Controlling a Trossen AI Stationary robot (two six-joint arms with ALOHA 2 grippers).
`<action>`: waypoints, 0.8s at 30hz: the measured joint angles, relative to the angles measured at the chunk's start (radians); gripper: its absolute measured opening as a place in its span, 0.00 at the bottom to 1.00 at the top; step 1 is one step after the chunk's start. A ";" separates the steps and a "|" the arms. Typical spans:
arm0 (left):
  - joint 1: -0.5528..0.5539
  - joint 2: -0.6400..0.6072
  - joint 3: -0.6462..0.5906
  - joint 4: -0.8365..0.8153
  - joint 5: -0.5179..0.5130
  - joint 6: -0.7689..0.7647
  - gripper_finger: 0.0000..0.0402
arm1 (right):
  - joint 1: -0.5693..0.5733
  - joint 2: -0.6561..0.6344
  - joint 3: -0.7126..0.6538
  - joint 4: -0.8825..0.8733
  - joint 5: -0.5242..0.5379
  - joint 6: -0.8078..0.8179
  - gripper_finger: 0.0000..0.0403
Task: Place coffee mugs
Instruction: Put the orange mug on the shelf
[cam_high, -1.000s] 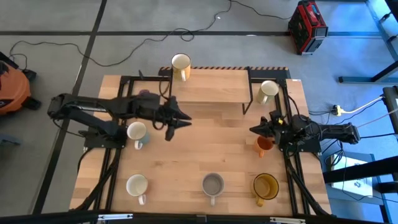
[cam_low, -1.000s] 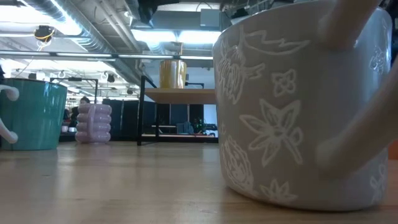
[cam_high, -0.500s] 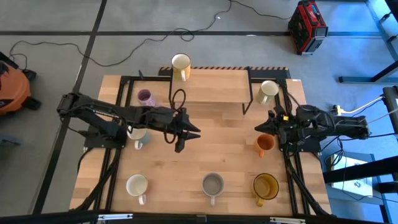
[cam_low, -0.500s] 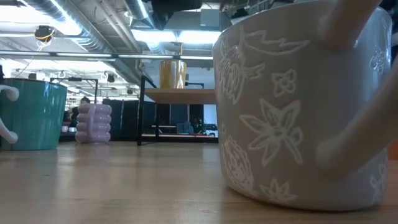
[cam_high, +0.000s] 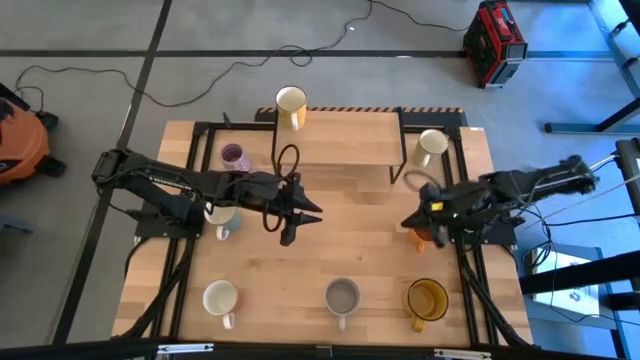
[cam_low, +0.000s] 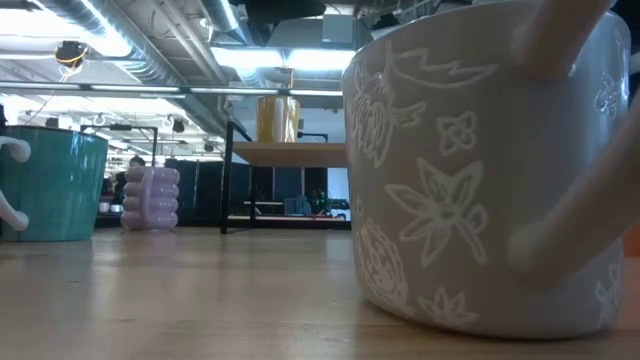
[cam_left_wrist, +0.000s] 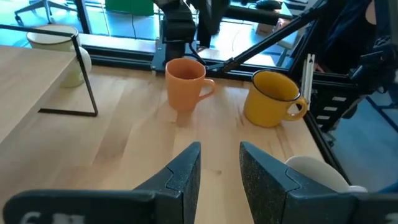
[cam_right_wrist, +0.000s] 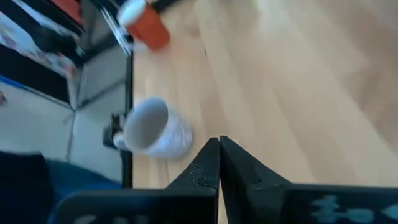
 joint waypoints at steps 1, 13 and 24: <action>0.000 0.000 0.000 0.000 0.000 0.000 0.26 | 0.031 0.024 0.007 -0.017 0.016 0.025 0.00; 0.000 0.000 0.000 0.000 0.001 0.078 0.26 | 0.162 0.174 0.024 -0.289 0.047 0.476 0.04; 0.000 0.000 0.000 -0.001 0.001 0.079 0.26 | 0.161 0.269 0.024 -0.434 0.100 0.563 0.45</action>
